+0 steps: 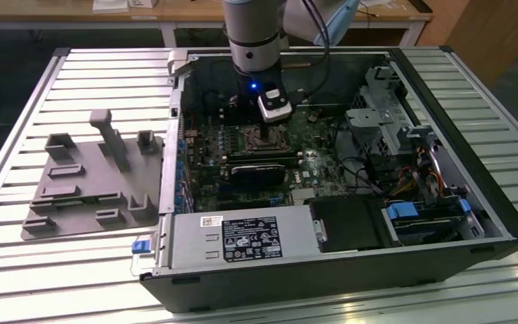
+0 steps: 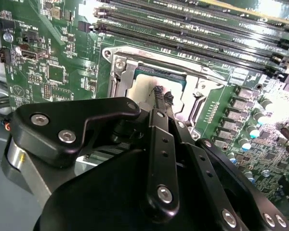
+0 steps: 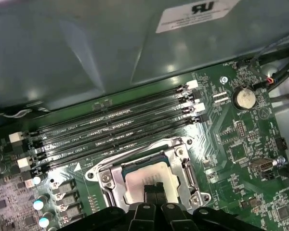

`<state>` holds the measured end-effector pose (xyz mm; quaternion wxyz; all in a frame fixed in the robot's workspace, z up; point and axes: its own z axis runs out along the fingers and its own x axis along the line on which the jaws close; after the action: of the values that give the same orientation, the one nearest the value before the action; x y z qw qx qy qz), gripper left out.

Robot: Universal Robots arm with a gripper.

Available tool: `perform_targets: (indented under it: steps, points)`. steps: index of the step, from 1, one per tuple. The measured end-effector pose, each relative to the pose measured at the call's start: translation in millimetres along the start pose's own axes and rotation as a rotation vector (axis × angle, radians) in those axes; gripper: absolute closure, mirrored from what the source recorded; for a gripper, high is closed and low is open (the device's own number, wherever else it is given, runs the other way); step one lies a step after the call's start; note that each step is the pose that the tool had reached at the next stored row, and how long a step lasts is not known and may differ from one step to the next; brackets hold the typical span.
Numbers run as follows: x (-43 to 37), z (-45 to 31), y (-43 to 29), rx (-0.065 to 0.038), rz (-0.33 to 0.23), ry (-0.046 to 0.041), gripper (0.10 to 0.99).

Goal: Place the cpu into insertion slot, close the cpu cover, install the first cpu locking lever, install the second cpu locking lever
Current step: 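Install the first cpu locking lever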

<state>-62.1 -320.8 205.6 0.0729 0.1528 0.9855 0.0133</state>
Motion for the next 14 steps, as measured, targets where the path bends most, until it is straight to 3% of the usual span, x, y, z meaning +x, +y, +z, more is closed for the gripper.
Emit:
perform_targets:
  steps: [5,14]
  points:
    - [-0.8,-5.2,0.3,-0.004,-0.028,0.0014,0.984]
    - [-3.7,-26.0,1.3,-0.007,-0.046,0.0022,0.984]
